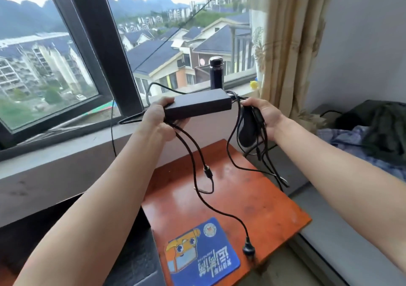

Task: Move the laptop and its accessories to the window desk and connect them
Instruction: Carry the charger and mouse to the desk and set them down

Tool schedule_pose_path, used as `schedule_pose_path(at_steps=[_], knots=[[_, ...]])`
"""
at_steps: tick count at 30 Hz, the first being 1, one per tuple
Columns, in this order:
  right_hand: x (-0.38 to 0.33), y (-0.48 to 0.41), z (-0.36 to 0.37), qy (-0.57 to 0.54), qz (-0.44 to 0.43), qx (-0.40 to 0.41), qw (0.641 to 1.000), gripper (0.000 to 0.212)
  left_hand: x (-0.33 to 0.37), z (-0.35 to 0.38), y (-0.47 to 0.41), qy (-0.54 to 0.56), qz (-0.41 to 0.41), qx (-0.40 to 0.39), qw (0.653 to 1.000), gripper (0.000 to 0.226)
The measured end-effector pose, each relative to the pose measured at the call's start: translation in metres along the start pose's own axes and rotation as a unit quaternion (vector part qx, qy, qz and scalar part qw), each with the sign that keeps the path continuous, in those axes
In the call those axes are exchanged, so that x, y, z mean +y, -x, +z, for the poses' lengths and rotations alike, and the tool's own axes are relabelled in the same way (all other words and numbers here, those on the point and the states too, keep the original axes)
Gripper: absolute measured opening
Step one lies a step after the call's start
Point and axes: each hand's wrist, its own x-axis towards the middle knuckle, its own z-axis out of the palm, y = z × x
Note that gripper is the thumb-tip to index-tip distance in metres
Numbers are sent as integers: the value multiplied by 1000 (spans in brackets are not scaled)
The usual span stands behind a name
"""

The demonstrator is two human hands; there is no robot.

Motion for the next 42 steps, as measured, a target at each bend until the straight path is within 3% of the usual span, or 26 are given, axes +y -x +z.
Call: schedule_pose_path(at_steps=[4,8,11,13,19,26,32,34,38,42], knots=[[5,-55,-12,6,34,5,999,25,4,2,-69,0,-21,0,1000,11],[44,-102,-30,18,131,28,991,19,-18,-24,-131,-41,-63,9,997,11],[84,-138,-40,56,193,32,979,11,-41,-58,-174,-51,-88,47,994,13],[114,-158,-46,121,225,39,966,17,-59,-85,-194,-51,-112,81,989,12],[195,-219,-71,345,213,-12,914,21,-106,-147,-235,-48,-160,185,968,10],[270,-261,-75,441,247,-80,859,40,-148,-208,-263,-40,-180,259,948,12],[296,-279,-77,575,208,-130,780,49,-170,-237,-283,-44,-190,298,935,20],[300,-283,-79,570,208,-117,787,48,-174,-239,-291,-73,-184,321,926,35],[297,-294,-97,476,233,-77,845,29,-186,-245,-291,-224,-163,399,874,60],[290,-294,-116,498,223,-101,832,21,-192,-248,-276,-446,-169,437,762,77]])
